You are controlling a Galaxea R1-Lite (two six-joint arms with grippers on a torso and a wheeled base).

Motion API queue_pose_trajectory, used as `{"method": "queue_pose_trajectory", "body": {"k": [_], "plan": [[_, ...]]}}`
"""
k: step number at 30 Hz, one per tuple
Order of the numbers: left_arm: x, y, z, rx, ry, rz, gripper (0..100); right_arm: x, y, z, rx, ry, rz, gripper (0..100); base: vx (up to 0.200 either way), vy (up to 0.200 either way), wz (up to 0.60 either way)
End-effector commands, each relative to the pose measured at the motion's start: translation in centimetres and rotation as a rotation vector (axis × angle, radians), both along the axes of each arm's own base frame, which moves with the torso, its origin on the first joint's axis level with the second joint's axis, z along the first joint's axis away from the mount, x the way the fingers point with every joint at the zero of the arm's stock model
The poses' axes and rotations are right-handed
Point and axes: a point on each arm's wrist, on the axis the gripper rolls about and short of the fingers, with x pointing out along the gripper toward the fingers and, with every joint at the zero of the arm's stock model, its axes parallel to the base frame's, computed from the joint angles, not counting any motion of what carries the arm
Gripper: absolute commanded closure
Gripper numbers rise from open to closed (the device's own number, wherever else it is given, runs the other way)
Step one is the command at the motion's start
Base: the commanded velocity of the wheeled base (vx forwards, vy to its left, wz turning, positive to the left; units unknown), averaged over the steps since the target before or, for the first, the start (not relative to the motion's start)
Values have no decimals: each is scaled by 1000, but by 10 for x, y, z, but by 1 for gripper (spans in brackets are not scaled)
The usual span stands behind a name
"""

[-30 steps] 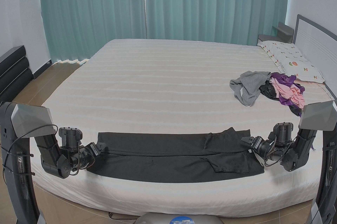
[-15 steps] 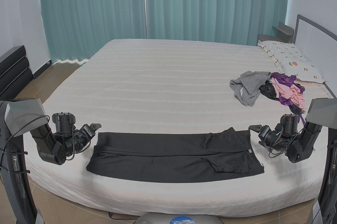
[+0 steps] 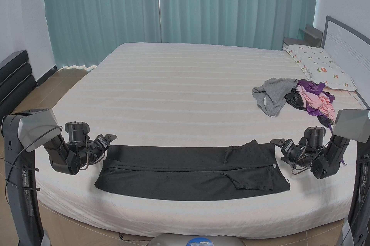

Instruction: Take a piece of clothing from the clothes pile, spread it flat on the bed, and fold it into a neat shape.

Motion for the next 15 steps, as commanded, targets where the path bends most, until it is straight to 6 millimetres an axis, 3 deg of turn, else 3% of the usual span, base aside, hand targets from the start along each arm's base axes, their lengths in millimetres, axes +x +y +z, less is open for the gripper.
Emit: {"method": "queue_pose_trajectory", "body": {"k": [1, 2, 3, 15], "plan": [[3, -3, -10, 13, 9, -28, 0, 0, -1, -2, 1, 4, -2, 0, 0, 0, 0], [4, -3, -11, 19, 10, -31, 0, 0, -1, -2, 1, 4, -2, 0, 0, 0, 0], [5, -3, -13, 24, 10, -35, 100, 0, -1, -2, 0, 4, -1, 0, 0, 0, 0], [9, -2, -14, 39, -3, -25, 100, -1, 0, -3, 1, 9, 1, 0, 0, 0, 0]]}}
